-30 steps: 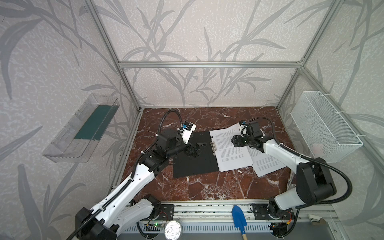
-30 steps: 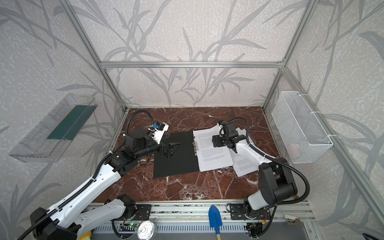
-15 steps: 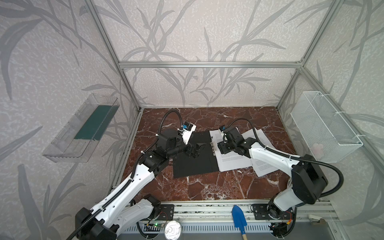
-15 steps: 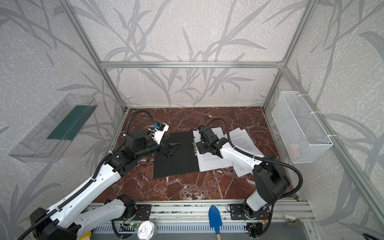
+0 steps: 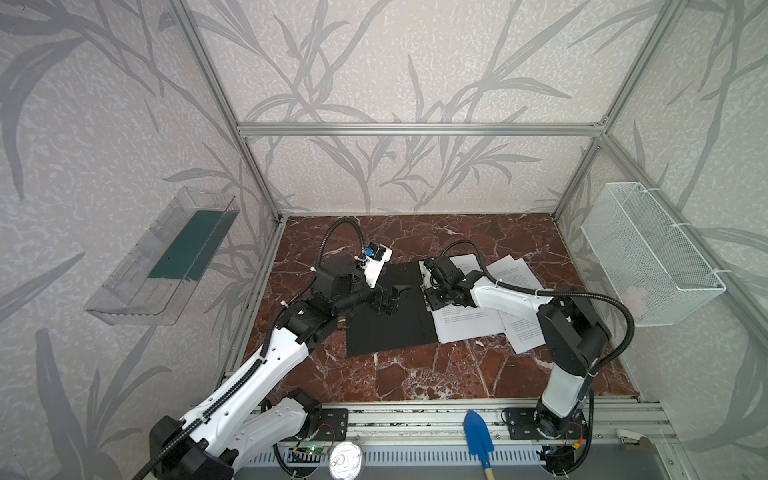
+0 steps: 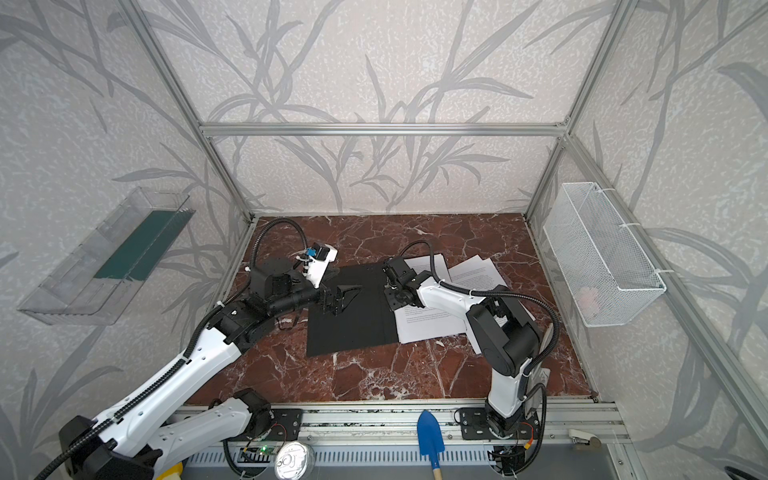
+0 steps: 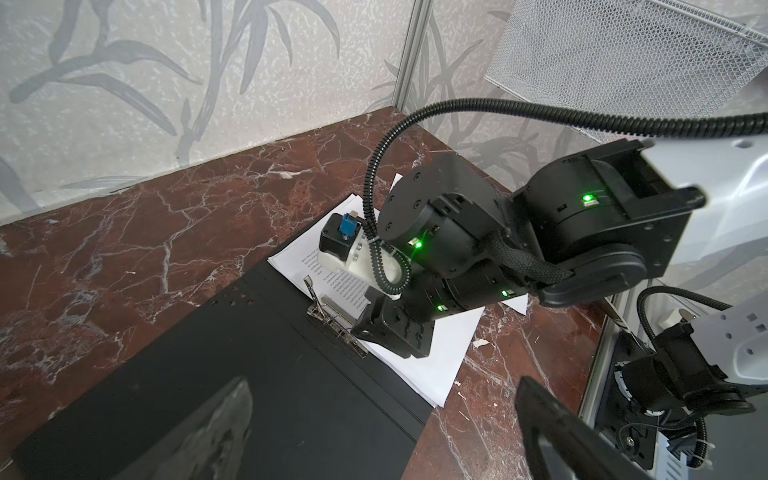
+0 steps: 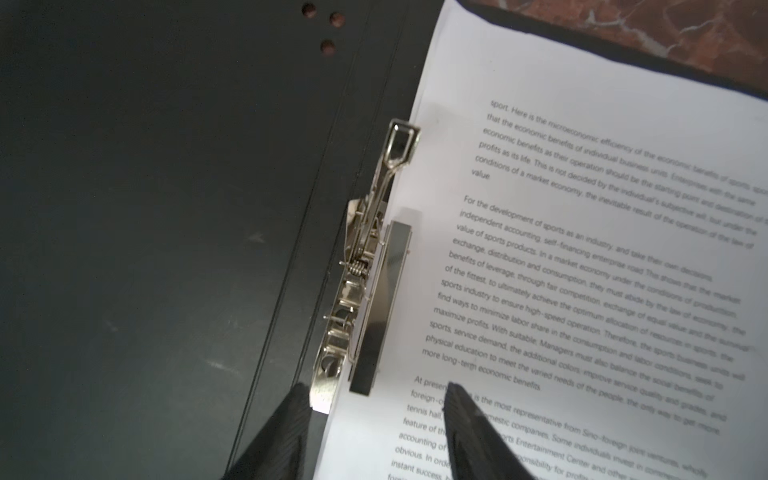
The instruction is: Put the files into the folder
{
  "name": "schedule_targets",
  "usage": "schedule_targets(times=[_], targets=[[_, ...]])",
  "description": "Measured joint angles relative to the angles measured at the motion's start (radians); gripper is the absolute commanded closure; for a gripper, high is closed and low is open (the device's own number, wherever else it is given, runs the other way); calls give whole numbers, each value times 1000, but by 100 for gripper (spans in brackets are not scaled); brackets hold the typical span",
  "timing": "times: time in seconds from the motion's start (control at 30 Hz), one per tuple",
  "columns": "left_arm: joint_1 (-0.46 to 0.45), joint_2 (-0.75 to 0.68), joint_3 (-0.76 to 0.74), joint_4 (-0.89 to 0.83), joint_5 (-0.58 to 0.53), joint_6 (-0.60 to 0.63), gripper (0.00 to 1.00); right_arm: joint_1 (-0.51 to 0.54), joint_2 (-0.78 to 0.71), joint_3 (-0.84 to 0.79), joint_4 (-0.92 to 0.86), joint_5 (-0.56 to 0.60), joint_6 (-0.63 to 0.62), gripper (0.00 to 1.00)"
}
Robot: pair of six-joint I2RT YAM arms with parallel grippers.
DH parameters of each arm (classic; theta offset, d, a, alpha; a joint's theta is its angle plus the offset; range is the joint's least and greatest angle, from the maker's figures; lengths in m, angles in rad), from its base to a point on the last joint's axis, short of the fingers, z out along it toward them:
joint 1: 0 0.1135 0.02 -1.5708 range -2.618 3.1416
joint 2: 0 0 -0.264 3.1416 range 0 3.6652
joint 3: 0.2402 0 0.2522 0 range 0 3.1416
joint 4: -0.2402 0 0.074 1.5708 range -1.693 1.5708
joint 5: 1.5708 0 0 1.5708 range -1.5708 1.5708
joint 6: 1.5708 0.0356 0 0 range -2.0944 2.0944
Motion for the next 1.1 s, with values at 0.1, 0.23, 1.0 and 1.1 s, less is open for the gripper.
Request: schedule_targets(times=[0.1, 0.23, 1.0, 1.1], targets=[[0, 0, 0, 0, 0, 0, 1, -2, 21, 25, -3, 4, 9, 54], [0, 2, 3, -6, -2, 0, 1, -9, 38, 40, -5, 6, 16, 58], [-1, 15, 18, -16, -1, 1, 1, -28, 82, 48, -18, -59, 44, 74], [-1, 15, 18, -16, -1, 1, 1, -31, 89, 48, -17, -68, 49, 76]])
